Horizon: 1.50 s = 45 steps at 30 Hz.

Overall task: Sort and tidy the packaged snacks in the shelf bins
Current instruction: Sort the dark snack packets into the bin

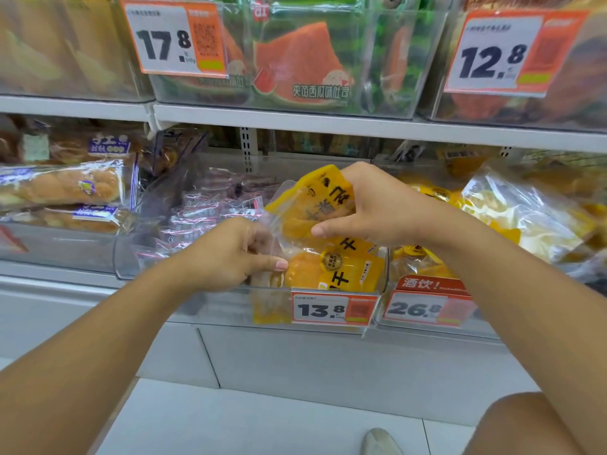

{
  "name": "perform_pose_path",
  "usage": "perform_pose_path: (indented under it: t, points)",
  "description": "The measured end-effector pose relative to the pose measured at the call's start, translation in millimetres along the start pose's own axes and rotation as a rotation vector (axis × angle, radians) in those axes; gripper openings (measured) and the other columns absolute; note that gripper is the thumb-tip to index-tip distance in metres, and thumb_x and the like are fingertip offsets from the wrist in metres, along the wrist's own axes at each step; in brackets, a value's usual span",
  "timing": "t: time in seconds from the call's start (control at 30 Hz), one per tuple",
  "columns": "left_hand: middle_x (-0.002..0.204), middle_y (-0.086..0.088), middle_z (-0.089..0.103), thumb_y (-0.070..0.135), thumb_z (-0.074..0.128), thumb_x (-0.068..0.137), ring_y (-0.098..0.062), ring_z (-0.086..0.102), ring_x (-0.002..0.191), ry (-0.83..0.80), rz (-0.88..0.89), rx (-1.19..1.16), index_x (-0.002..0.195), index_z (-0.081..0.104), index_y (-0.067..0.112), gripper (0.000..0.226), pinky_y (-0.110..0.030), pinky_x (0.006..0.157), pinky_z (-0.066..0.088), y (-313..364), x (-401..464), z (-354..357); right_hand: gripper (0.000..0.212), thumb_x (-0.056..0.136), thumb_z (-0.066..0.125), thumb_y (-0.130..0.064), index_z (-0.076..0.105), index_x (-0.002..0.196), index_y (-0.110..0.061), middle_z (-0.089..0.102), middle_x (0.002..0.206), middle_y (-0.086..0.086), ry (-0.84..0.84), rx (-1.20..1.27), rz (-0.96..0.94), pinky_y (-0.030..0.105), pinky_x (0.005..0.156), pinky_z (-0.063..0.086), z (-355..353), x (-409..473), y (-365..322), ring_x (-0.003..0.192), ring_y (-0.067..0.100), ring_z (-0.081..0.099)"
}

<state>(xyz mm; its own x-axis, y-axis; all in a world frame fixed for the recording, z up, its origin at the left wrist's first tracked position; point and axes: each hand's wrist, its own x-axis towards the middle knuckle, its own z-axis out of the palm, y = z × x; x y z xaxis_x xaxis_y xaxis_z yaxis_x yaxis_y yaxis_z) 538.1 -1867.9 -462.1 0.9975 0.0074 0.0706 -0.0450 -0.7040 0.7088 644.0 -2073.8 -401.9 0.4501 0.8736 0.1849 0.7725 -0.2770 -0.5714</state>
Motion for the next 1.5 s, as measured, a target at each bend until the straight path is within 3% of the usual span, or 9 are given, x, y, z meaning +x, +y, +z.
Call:
perform_pose_path:
  t: [0.17, 0.27, 0.43, 0.57, 0.73, 0.97, 1.2, 1.33, 1.5]
  points:
    - [0.078, 0.002, 0.076, 0.001, 0.078, 0.079, -0.002, 0.069, 0.067, 0.324, 0.113, -0.197, 0.082, 0.074, 0.0, 0.005, -0.016, 0.064, 0.052, 21, -4, -17, 0.028, 0.07, 0.091, -0.027, 0.068, 0.085, -0.034, 0.07, 0.078, -0.026, 0.052, -0.072, 0.003, 0.017, 0.066, 0.051, -3, -5, -4, 0.075, -0.007, 0.067]
    - [0.082, 0.005, 0.076, 0.0, 0.079, 0.078, -0.01, 0.072, 0.079, 0.535, 0.265, -0.143, 0.08, 0.075, 0.012, 0.012, -0.027, 0.076, 0.059, 28, -10, -30, 0.036, 0.073, 0.089, -0.025, 0.074, 0.106, -0.028, 0.074, 0.096, -0.017, 0.258, -0.139, -0.116, 0.031, 0.081, 0.055, -2, 0, -15, 0.091, 0.001, 0.069]
    - [0.089, 0.022, 0.067, -0.01, 0.07, 0.083, 0.013, 0.063, 0.079, 0.938, 0.554, 0.201, 0.093, 0.076, 0.015, 0.027, -0.007, 0.072, 0.047, 24, -26, -55, 0.05, 0.08, 0.076, -0.008, 0.066, 0.126, -0.024, 0.071, 0.115, -0.011, 0.538, -0.265, -0.365, 0.03, 0.087, 0.051, 11, 39, -32, 0.105, 0.01, 0.066]
    - [0.089, 0.001, 0.074, -0.016, 0.071, 0.078, -0.004, 0.063, 0.083, 1.114, 0.497, 0.437, 0.095, 0.078, 0.004, 0.027, -0.003, 0.082, 0.041, -12, -30, -69, 0.046, 0.084, 0.071, -0.008, 0.063, 0.126, -0.026, 0.072, 0.11, -0.005, 0.423, -0.254, -0.372, 0.039, 0.08, 0.053, 35, 80, -37, 0.097, 0.017, 0.065]
    - [0.087, -0.013, 0.075, -0.009, 0.068, 0.085, -0.029, 0.07, 0.082, 1.122, 0.509, 0.631, 0.089, 0.078, 0.0, 0.014, -0.038, 0.078, 0.055, -58, -31, -75, 0.048, 0.083, 0.059, -0.007, 0.066, 0.125, -0.03, 0.065, 0.103, 0.0, 0.387, -0.452, -0.438, 0.041, 0.072, 0.047, 57, 119, -22, 0.095, 0.025, 0.053]
    - [0.079, 0.002, 0.073, 0.001, 0.08, 0.072, -0.021, 0.066, 0.074, 0.914, 0.33, 0.561, 0.077, 0.074, 0.014, 0.015, -0.032, 0.07, 0.051, -84, -41, -79, 0.087, 0.086, 0.056, 0.006, 0.027, 0.155, -0.04, 0.048, 0.133, 0.001, 0.12, -0.798, -0.266, 0.041, 0.064, 0.049, 75, 142, -1, 0.095, 0.029, 0.055]
    - [0.119, 0.004, 0.054, 0.047, 0.085, 0.068, -0.024, 0.047, 0.115, 0.551, 0.15, 0.842, 0.14, 0.045, 0.036, 0.084, -0.045, 0.102, 0.036, -74, -30, -77, 0.107, 0.088, 0.044, 0.014, -0.007, 0.153, -0.053, 0.042, 0.139, 0.001, -0.174, -0.535, 0.003, 0.038, 0.051, 0.043, 72, 150, 7, 0.064, 0.019, 0.053]
    - [0.157, -0.003, 0.031, 0.036, 0.072, 0.087, -0.034, 0.021, 0.147, 0.397, -0.006, 0.849, 0.151, 0.03, 0.044, 0.077, -0.056, 0.118, 0.022, -77, -25, -81, 0.096, 0.091, 0.05, 0.004, 0.0, 0.157, -0.045, 0.043, 0.146, 0.003, -0.225, -0.468, -0.008, 0.03, 0.076, 0.044, 58, 139, 9, 0.103, 0.024, 0.055]
    - [0.148, 0.003, 0.039, 0.011, 0.065, 0.088, -0.025, 0.039, 0.128, 0.443, 0.043, 0.962, 0.151, 0.026, 0.046, 0.082, -0.042, 0.102, 0.036, -69, -23, -75, 0.069, 0.097, 0.063, -0.024, 0.028, 0.155, -0.035, 0.037, 0.156, -0.013, -0.172, -0.307, -0.101, 0.022, 0.107, 0.03, 57, 117, 5, 0.138, 0.009, 0.037]
